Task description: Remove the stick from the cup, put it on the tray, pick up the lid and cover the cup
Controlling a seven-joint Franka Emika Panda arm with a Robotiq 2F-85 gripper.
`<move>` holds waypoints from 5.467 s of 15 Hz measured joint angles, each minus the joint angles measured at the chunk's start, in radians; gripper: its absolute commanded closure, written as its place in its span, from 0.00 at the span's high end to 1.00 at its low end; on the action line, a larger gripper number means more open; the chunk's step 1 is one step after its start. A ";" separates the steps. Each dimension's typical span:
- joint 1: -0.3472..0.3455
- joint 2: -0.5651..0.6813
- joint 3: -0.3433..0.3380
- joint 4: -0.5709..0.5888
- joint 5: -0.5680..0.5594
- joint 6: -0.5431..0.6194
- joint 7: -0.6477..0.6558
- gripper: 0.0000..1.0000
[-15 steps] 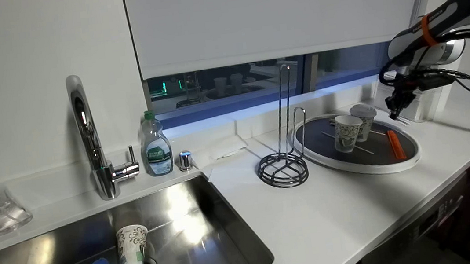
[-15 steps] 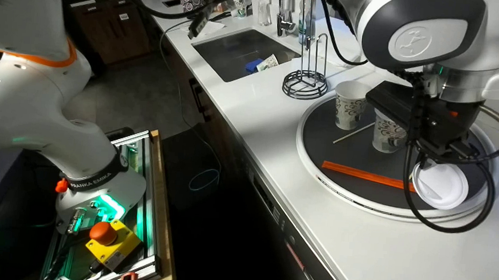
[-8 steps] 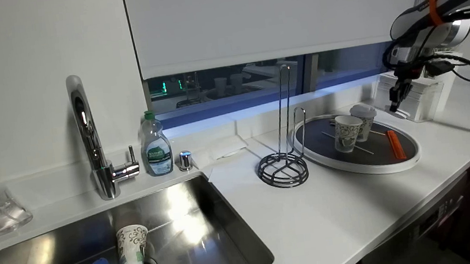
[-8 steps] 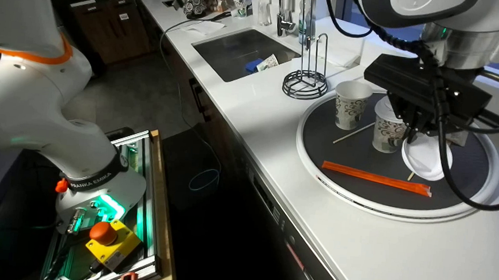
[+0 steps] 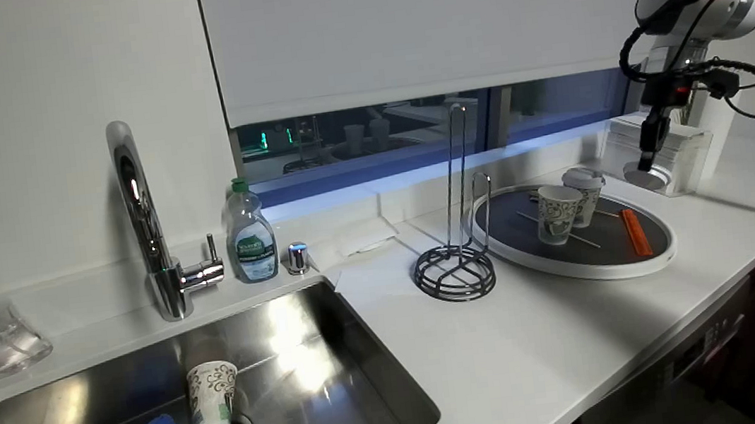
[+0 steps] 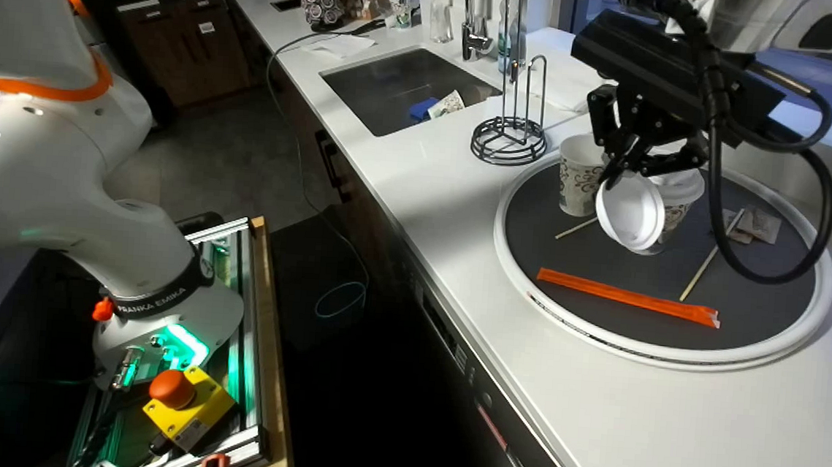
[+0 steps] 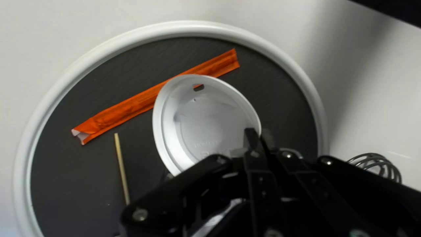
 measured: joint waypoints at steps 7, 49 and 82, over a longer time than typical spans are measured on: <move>0.021 -0.006 0.001 0.059 0.162 -0.288 -0.024 0.01; 0.030 -0.021 -0.156 -0.186 0.949 -0.263 0.022 0.01; 0.067 0.079 -0.143 -0.124 1.014 -0.090 0.110 0.59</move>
